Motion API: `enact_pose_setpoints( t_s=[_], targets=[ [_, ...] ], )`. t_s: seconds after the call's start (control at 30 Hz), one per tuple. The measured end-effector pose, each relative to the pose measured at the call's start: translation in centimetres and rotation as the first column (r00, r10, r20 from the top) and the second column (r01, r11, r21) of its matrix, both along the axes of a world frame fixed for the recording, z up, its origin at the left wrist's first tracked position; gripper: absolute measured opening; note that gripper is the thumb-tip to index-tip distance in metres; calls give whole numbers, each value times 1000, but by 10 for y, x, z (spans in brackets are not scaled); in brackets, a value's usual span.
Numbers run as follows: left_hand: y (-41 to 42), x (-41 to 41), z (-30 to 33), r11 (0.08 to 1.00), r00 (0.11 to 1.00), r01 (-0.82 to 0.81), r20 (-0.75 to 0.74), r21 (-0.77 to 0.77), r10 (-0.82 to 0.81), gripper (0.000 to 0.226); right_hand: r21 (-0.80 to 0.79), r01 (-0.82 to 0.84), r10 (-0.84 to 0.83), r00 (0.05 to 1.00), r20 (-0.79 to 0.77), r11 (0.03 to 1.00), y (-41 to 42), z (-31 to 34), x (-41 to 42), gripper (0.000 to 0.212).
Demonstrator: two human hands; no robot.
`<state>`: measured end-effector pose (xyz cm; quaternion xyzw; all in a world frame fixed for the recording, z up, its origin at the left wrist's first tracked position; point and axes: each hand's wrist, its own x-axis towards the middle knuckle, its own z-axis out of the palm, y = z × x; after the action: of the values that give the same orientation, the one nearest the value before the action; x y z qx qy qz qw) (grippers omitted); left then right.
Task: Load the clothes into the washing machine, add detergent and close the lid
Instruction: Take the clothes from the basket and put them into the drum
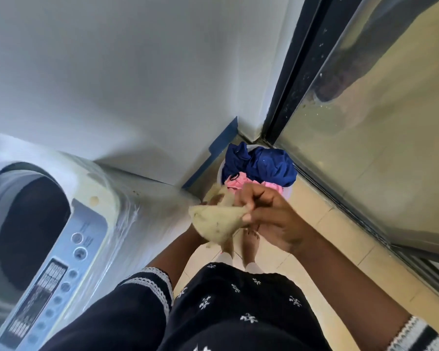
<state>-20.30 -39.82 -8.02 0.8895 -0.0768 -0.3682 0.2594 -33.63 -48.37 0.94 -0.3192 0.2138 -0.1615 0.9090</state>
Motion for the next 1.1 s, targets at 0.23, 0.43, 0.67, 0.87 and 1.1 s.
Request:
enact_pose_setpoints(
  t_s=[0.23,0.43,0.67,0.87,1.1],
  targets=[
    [10,19,24,797,795,603,90,-19,-600,42,-626,82,-494,695,-522,776,-31,8,-30,28],
    [27,17,67,787,792,601,237,-138,-563,38,-737,-495,-445,589,-674,460,-13,-5,-46,78],
    [44,5,104,618,675,724,496,-306,-546,48,-718,-583,-330,639,-694,382,22,-9,-11,53],
    [82,24,92,702,717,696,109,-149,-688,125,-515,-230,-122,818,-562,826,23,44,1,35],
    [83,-9,91,763,929,305,0,-570,-371,63,195,126,-117,992,-57,973,31,48,-3,38]
  ],
)
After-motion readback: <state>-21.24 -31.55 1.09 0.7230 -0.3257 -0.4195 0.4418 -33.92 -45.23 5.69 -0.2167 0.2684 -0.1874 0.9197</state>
